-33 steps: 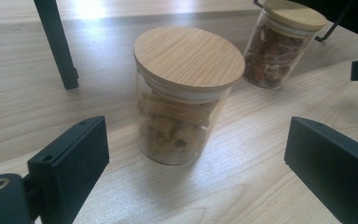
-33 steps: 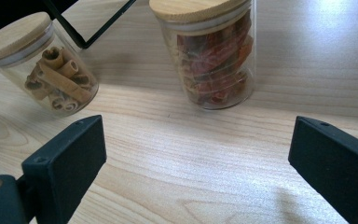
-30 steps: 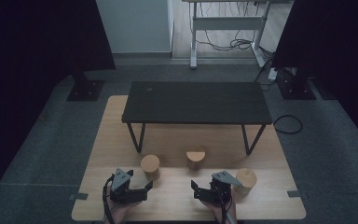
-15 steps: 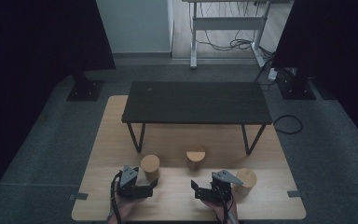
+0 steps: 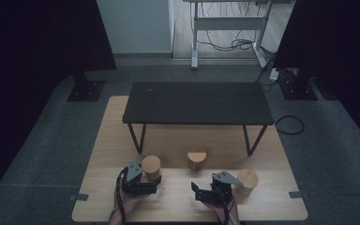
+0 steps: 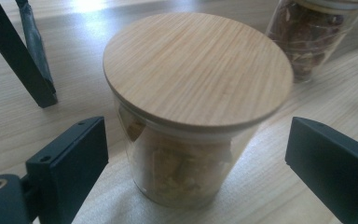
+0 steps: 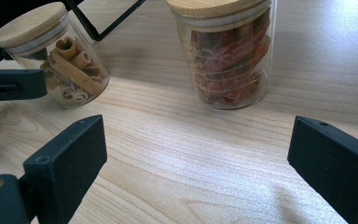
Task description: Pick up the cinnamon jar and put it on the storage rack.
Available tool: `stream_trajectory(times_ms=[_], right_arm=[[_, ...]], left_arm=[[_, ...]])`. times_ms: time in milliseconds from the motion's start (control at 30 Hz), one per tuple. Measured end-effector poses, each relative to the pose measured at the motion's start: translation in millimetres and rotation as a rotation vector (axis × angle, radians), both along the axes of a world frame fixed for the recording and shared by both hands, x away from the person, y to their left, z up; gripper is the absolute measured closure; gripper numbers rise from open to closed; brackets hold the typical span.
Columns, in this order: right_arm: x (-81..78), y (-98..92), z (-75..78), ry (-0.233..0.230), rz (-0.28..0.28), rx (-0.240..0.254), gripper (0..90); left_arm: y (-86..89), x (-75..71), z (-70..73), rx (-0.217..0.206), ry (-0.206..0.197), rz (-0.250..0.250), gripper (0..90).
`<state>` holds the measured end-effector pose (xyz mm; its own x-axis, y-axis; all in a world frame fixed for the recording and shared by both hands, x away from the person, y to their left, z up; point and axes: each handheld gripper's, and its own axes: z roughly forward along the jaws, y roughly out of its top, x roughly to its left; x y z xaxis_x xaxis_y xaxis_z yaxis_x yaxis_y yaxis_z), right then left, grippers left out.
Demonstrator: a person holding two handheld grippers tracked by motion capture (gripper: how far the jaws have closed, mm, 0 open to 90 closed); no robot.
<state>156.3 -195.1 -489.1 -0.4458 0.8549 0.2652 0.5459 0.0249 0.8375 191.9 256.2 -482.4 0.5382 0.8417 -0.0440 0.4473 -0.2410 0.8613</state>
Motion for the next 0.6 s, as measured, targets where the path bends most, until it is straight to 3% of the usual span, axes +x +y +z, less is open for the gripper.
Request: stream_trajectory(times_ms=[600], right_arm=[[-0.4, 4.5, 0.6, 0.006, 0.002, -0.021, 4.3]], left_arm=[[-11.7, 14.0, 0.6, 0.033, -0.004, -0.001, 7.8]])
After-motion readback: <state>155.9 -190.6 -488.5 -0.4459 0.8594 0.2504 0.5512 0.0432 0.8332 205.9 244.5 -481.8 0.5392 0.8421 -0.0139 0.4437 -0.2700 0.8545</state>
